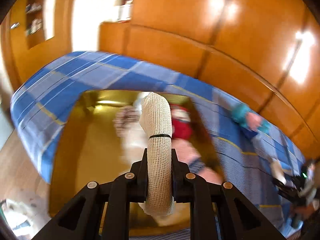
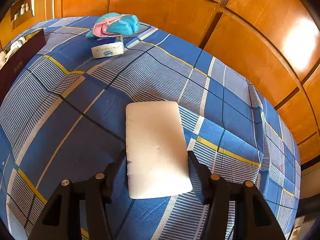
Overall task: Organize soft objects
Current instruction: 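Carry the bandage into the gold tray with the left tool and release it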
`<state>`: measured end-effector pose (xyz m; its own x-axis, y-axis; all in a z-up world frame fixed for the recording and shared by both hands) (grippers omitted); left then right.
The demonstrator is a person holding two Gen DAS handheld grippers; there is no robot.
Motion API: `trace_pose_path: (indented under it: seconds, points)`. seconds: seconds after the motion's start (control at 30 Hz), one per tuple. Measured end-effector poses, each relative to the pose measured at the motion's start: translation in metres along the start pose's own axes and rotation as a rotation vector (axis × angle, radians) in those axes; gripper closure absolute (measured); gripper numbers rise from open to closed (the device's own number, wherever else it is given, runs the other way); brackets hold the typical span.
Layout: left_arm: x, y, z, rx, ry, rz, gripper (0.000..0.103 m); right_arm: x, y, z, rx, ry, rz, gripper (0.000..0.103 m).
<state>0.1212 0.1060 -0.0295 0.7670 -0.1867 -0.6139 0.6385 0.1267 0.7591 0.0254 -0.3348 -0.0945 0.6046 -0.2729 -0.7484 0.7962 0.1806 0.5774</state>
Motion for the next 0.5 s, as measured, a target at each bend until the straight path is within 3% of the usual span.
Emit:
trace_pose_path:
  seconds: [0.23, 0.5]
  points:
    - [0.040, 0.015, -0.057, -0.091, 0.076, -0.071, 0.086, 0.000, 0.000, 0.001, 0.005, 0.001, -0.004, 0.046]
    - [0.101, 0.028, -0.077, -0.063, 0.138, -0.158, 0.081, 0.001, 0.001, 0.002, 0.020, 0.007, -0.009, 0.046]
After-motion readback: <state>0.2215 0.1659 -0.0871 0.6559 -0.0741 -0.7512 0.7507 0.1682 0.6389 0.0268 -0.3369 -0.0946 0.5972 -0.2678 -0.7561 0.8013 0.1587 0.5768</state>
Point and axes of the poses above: each gripper's, at about its wrist camera, not at the fingertips, and x roughly the way its jaws point, z to its right, y to its top, the point moved 4 cm from there along x, roughly the way its jaws point, and after that the axes turned 9 degrees about z, right-handed, at the moved point
